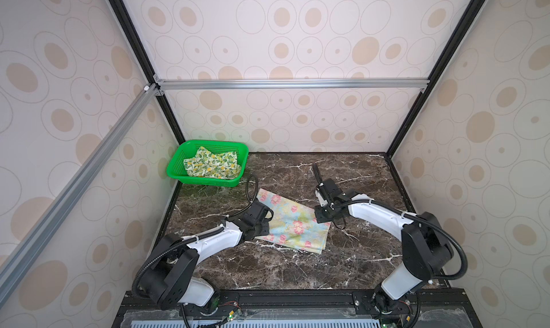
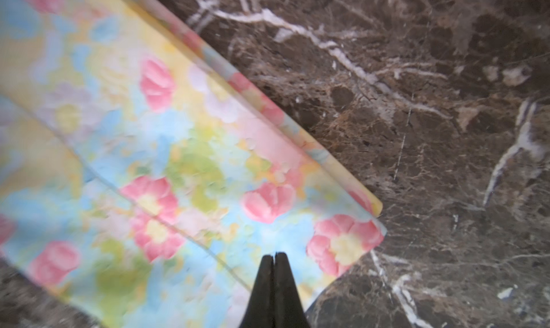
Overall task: Fold and stack skirts
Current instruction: Rotate the skirt at the center of the table.
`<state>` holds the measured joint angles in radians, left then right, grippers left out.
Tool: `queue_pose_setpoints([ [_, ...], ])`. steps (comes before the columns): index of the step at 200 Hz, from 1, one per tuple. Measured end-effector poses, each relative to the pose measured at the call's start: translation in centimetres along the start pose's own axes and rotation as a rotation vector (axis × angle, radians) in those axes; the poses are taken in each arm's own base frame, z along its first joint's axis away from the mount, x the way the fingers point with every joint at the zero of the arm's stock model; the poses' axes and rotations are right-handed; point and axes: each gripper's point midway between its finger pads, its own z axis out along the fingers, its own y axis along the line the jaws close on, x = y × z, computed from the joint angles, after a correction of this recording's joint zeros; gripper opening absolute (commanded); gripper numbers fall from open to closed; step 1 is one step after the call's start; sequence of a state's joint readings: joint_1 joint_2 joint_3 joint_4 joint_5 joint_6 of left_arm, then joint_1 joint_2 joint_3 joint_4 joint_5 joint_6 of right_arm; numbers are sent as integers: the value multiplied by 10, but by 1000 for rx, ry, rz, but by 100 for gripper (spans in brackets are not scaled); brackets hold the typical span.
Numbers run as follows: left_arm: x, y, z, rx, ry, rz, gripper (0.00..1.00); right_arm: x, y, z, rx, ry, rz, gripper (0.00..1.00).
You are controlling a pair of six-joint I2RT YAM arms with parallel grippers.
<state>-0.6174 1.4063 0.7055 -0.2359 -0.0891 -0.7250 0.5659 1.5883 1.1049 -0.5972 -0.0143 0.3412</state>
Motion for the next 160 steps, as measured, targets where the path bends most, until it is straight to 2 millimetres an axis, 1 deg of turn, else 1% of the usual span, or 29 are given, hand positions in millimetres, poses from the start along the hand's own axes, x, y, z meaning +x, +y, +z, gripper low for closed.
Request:
queue_pose_setpoints([
  [13, -8, 0, -4, -16, -18, 11, 33, 3, 11, -12, -54, -22, 9, 0],
  [26, -13, 0, -5, -31, -29, 25, 33, 15, 16, -14, -87, -12, 27, 0],
  [36, -15, 1, -4, -44, -32, 38, 33, 28, 15, -10, -96, 16, 47, 0],
  [58, -12, 9, 2, -85, -16, 64, 32, 60, 9, 4, -100, 90, 100, 0],
  [80, -9, 18, 8, -117, -4, 78, 32, 83, 6, 13, -107, 141, 140, 0],
  [94, -8, 25, 9, -135, -1, 80, 32, 89, 6, 16, -108, 155, 156, 0],
  [116, -5, 37, 12, -161, 8, 73, 32, 92, 6, 20, -111, 156, 171, 0],
  [139, 4, 50, 16, -182, 27, 66, 31, 99, 3, 23, -99, 169, 184, 0],
  [160, 15, 57, 19, -188, 46, 65, 29, 103, 1, 24, -91, 176, 188, 0],
])
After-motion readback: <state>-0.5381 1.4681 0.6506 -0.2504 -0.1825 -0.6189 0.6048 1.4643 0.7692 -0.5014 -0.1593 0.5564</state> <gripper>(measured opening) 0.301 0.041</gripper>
